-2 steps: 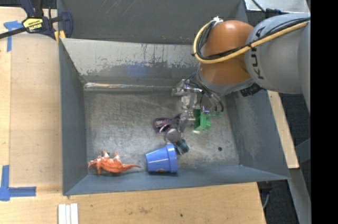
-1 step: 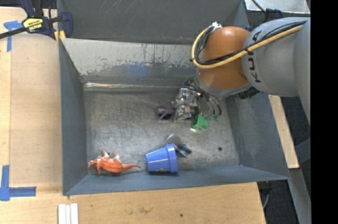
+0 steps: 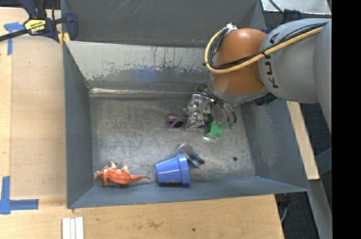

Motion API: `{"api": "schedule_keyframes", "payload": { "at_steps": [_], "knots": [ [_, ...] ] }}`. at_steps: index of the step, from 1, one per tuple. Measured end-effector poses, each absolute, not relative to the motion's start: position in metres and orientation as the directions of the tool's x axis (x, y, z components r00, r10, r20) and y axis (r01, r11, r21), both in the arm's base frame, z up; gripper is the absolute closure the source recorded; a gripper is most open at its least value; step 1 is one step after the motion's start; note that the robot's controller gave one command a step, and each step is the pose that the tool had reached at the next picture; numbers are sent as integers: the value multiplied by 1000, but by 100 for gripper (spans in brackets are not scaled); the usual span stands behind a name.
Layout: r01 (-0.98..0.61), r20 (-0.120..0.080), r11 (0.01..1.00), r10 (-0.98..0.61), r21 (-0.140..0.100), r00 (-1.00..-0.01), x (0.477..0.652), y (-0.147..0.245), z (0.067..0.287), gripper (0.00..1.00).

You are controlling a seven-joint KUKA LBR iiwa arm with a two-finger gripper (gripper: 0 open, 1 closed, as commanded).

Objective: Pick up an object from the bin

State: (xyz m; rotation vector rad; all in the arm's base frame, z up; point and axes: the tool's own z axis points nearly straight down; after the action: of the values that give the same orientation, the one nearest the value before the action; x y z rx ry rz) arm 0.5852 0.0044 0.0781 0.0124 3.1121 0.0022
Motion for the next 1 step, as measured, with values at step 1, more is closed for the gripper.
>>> {"api": "schedule_keyframes", "payload": {
  "at_steps": [1],
  "knots": [
    [8, -23, 1000, 8, 1, -1000, 585, 4, 81, 100]
  ]
}}
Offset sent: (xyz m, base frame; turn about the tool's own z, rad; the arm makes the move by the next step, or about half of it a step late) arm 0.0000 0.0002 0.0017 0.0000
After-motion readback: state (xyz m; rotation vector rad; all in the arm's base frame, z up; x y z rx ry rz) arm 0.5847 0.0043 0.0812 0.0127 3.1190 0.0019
